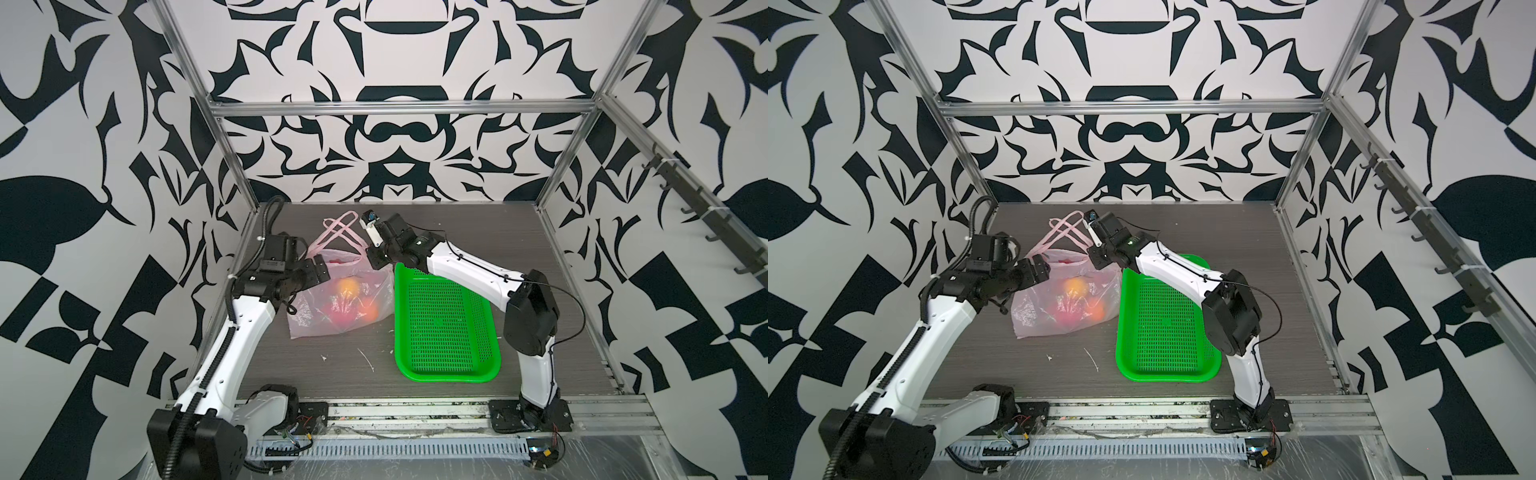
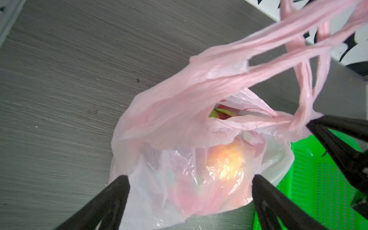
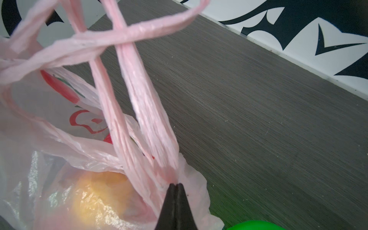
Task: Untie the knot of the plastic bag and take out the fruit
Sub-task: Untie the plastic bag at the center of the table.
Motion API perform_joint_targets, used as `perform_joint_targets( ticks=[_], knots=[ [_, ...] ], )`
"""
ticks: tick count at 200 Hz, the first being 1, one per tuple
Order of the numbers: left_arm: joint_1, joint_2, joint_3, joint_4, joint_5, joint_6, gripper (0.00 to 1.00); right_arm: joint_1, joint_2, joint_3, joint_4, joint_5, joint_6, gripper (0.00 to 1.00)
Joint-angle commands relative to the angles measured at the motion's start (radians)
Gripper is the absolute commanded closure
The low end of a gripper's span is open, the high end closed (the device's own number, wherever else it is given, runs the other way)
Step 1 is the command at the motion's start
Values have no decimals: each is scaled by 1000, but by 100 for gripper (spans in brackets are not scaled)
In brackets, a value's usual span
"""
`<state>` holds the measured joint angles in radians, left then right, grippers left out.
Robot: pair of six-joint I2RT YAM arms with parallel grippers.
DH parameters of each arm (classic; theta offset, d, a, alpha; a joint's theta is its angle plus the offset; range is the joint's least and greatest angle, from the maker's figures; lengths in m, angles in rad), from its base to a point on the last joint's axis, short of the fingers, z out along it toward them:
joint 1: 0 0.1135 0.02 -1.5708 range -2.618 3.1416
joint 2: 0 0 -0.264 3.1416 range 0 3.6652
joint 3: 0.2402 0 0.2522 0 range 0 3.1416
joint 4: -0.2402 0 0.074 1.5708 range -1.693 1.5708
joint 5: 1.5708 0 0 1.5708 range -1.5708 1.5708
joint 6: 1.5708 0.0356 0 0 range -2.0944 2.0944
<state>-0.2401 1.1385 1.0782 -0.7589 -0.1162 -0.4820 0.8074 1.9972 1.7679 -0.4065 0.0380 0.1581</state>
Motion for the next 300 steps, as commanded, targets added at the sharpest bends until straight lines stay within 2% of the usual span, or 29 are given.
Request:
perform_joint_targets(
  ticks=[1, 37, 76, 132, 144, 201, 269, 300],
  knots=[
    [-102, 66, 86, -166, -257, 10, 0, 0, -43, 26, -9, 3, 46, 100],
    [-192, 210, 218, -218, -464, 30, 0, -4, -49, 15, 14, -32, 83, 100],
    [-227, 351, 350, -222, -594, 119, 3, -8, -40, 22, 23, -62, 96, 100],
    [-250, 539, 482, -259, -729, 235, 14, -11, -41, 15, 43, -75, 124, 100],
    [-256, 562, 496, -262, -769, 256, 23, -13, -41, 9, 50, -79, 129, 100],
    [-258, 618, 517, -251, -899, 326, 34, -19, -41, -9, 66, -81, 146, 100],
    [-258, 595, 476, -276, -935, 312, 38, -43, -37, -18, 74, -81, 179, 100],
    [-249, 593, 452, -265, -949, 318, 43, -43, -35, -18, 72, -85, 182, 100]
  ],
)
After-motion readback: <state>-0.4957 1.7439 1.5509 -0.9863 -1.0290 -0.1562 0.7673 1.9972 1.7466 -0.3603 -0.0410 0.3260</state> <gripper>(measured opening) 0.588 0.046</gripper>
